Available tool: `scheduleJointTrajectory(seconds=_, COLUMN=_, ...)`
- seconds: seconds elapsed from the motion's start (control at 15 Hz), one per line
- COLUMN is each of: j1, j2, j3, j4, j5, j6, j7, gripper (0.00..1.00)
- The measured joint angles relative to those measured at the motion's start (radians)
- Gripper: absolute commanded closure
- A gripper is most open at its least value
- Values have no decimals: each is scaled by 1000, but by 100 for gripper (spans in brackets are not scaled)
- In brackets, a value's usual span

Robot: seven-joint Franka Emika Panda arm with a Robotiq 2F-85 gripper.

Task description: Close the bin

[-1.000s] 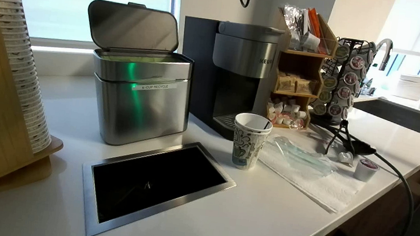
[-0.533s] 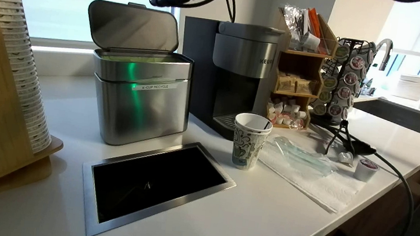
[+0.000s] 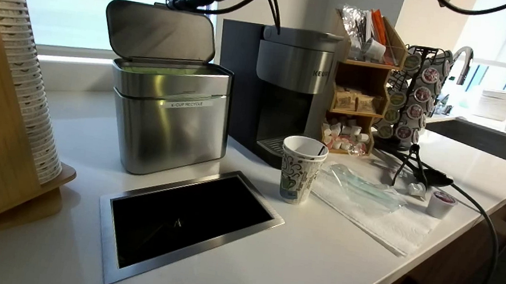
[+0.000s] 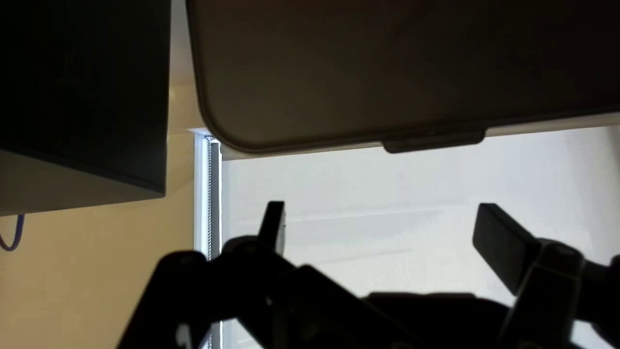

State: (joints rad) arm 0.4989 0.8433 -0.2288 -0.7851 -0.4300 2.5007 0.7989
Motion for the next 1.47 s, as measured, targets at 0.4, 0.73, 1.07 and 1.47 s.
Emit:
scheduleJointTrajectory(seconds=0.4, j1=-28, j2=15, j3=57, j4=16, j5=50, j6=-34, j7=-49, gripper=0)
scheduleJointTrajectory(seconds=0.73, j1=-34, j2=18, j3=70, j4=33, j5=63, j6=-133, j7=-59, gripper=0)
scheduleJointTrajectory(seconds=1.07, j1=-33, j2=18, j3=79, j4=59, j5=64, j6=-247, j7=-73, gripper=0)
scheduleJointTrajectory(seconds=1.47, j1=-36, j2=37, j3=74, j4=99, j5=31, j6=-106, j7=-161, gripper=0)
